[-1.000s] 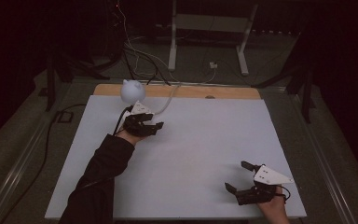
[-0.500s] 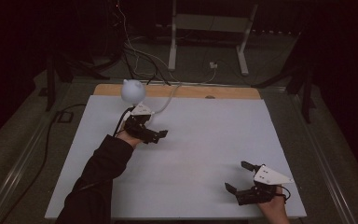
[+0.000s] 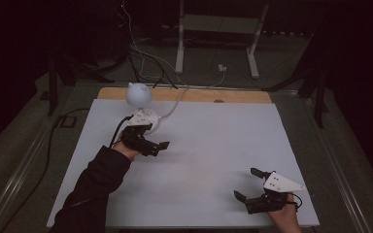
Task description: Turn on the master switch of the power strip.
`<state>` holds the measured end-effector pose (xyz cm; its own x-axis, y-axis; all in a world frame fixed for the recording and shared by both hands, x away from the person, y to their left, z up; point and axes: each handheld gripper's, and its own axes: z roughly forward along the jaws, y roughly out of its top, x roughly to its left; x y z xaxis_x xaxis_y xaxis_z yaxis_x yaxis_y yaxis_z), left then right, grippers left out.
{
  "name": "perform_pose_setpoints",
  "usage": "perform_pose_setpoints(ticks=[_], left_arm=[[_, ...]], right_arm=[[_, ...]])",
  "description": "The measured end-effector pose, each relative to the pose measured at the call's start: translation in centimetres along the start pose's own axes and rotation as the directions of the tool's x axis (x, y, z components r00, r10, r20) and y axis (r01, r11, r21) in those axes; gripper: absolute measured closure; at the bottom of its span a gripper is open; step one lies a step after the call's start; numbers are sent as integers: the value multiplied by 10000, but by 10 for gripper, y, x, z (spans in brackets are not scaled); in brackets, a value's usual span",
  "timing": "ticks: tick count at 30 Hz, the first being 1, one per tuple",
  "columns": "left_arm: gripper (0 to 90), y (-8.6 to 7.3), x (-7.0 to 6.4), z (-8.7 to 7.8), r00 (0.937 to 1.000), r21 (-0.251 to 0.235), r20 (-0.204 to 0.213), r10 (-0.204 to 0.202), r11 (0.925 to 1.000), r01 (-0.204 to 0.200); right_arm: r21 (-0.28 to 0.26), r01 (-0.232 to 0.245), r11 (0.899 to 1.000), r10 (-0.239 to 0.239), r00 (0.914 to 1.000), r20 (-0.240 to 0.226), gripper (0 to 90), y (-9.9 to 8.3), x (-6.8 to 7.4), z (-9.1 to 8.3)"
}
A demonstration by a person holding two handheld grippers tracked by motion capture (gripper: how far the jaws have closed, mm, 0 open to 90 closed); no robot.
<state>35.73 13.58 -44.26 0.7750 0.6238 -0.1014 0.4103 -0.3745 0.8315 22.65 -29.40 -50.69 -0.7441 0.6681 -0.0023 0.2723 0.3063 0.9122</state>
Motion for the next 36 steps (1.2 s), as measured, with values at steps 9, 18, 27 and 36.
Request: perform_pose_setpoints(ticks=[9, 18, 27, 36], left_arm=[[3, -16, -7, -16, 10000, 77, 9, 50, 10000, -50], [3, -32, -18, -26, 9995, 109, 90, 298, 9995, -299], [3, -54, -28, -36, 9993, 35, 114, 355, 9994, -355], [3, -77, -34, -42, 9994, 179, 84, 347, 9992, -348]], right_arm=[[27, -2, 10000, 2, 10000, -27, 0, 0, 0, 1], [50, 24, 10000, -23, 10000, -39, 0, 0, 1, 1], [54, 33, 10000, -33, 10000, -37, 0, 0, 1, 1], [58, 76, 10000, -75, 10000, -37, 0, 0, 2, 1]])
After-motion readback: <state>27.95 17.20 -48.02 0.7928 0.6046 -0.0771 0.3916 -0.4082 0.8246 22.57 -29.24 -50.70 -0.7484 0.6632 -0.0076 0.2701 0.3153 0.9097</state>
